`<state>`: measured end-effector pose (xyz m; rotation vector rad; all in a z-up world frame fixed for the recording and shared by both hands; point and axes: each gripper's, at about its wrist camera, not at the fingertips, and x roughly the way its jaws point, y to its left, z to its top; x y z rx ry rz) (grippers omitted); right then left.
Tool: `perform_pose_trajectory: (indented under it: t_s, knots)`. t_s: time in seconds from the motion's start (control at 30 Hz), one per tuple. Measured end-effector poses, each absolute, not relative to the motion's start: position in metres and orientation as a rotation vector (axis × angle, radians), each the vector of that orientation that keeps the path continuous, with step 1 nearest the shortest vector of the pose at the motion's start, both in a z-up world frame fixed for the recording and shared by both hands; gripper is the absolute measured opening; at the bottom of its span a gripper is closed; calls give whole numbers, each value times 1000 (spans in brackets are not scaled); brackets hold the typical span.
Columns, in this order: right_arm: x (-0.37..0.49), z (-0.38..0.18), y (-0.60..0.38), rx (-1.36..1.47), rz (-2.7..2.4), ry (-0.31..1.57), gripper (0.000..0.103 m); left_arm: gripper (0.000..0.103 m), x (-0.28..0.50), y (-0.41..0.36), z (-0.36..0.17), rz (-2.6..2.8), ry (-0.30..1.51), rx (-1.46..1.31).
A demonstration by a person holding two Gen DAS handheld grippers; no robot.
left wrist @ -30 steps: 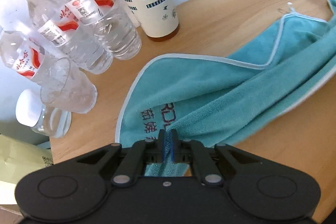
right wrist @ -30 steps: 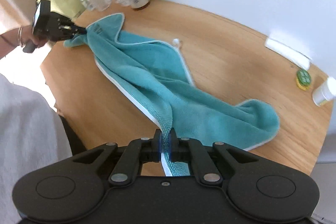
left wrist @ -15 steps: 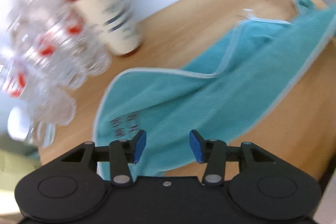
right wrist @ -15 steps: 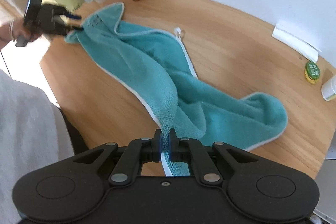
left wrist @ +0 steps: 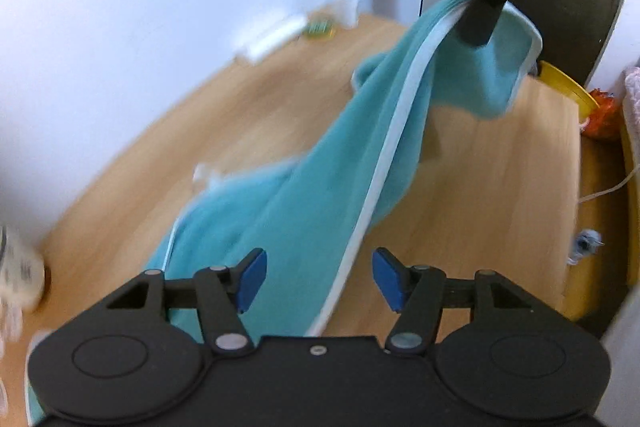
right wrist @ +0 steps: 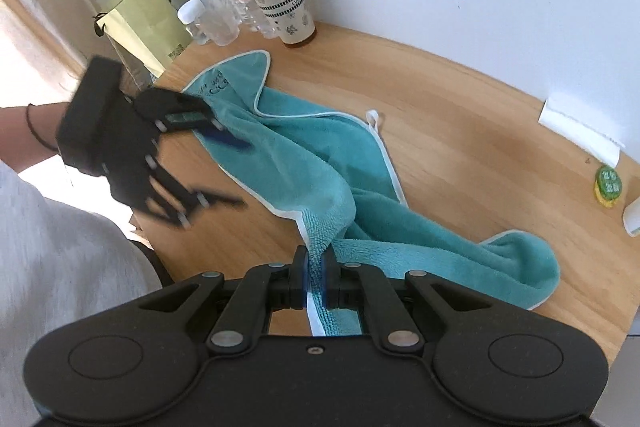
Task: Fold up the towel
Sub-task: 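Lift the towel with both grippers and stretch it between them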
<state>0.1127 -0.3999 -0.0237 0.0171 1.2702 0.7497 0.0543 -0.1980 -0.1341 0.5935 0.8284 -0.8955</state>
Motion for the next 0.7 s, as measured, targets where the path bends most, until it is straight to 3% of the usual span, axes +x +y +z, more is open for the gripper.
perform_pose_trajectory:
  t_s: [0.1, 0.17, 0.23, 0.3, 0.7]
  knots:
    - [111, -21, -405, 18, 756, 1260, 6, 56, 54, -215, -146, -871, 820, 605]
    - [109, -19, -408, 19, 760, 1254, 6, 35, 53, -218, -151, -858, 814, 626]
    - [108, -17, -411, 19, 763, 1247, 6, 34, 52, -216, -156, -846, 798, 670]
    - [104, -18, -416, 8, 771, 1249, 6, 24, 50, -213, -161, -828, 785, 710]
    - [87, -29, -435, -20, 784, 1270, 6, 9, 51, -158, -160, -668, 850, 784]
